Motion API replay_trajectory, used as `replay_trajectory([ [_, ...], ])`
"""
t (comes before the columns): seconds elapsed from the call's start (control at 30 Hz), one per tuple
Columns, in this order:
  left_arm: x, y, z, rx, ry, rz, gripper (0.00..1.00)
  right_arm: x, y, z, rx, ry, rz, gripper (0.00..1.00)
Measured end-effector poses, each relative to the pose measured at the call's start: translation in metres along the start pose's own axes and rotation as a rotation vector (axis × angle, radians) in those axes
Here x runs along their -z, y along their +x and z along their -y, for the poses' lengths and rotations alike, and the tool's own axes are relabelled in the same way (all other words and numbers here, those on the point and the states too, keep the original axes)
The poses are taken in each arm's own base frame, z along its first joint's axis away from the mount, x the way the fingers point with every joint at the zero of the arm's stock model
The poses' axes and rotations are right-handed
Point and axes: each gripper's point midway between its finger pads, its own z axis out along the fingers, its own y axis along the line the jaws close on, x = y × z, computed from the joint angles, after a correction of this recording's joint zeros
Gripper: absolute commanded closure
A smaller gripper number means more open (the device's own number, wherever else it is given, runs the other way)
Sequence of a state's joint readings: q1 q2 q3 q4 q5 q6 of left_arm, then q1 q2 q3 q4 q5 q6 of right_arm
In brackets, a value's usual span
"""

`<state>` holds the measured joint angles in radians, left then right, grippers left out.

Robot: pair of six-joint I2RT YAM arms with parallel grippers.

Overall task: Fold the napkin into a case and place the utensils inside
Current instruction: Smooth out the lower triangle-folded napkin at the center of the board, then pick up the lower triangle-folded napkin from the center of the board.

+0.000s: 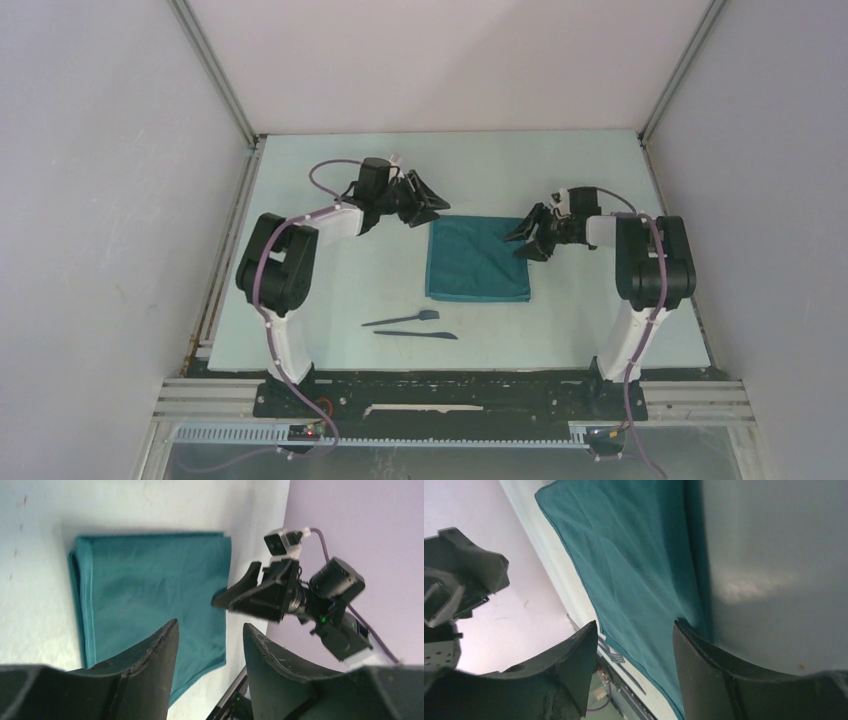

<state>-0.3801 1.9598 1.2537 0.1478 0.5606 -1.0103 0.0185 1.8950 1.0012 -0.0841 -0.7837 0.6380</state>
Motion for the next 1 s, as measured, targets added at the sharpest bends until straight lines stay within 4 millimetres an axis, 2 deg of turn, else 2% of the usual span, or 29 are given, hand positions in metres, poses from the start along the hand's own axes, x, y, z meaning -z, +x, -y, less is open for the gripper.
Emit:
replay_trajectory([
  [0.1,0.023,0.018,-0.001,-0.016,-0.017,-0.011,0.45,0.005,-0.001,0.014,-0.046,0.0,-0.006,0.34],
  [0.23,0.065,0.031,0.021,-0.099,0.001,0.017,0.45,0.015,-0.007,0.018,-0.006,0.057,0.039,0.31],
  [0.3,0.087,0.034,0.035,-0.156,0.008,0.049,0.44,0.022,-0.003,0.017,0.042,0.148,0.067,0.3],
  [0.37,0.109,0.035,0.045,-0.212,0.001,0.086,0.44,0.029,0.004,0.004,0.127,0.254,0.096,0.17],
  [0.4,0.121,0.034,0.05,-0.242,-0.01,0.109,0.44,0.032,0.008,-0.006,0.17,0.292,0.106,0.03],
  [0.47,0.141,0.031,0.054,-0.288,-0.041,0.156,0.43,0.042,0.014,-0.034,0.289,0.402,0.154,0.0],
  [0.6,0.19,0.022,0.056,-0.359,-0.121,0.283,0.43,0.029,0.062,-0.086,0.461,0.485,0.123,0.06],
  [0.7,0.231,0.017,0.062,-0.414,-0.169,0.4,0.43,0.017,0.102,-0.103,0.518,0.565,0.075,0.1],
  [0.77,0.25,0.019,0.065,-0.445,-0.184,0.449,0.43,0.006,0.122,-0.111,0.538,0.612,0.04,0.11],
  [0.9,0.271,0.026,0.065,-0.476,-0.209,0.483,0.43,-0.032,0.148,-0.126,0.56,0.682,-0.018,0.11],
  [1.0,0.277,0.032,0.061,-0.482,-0.22,0.477,0.43,-0.059,0.161,-0.12,0.556,0.734,-0.06,0.15],
])
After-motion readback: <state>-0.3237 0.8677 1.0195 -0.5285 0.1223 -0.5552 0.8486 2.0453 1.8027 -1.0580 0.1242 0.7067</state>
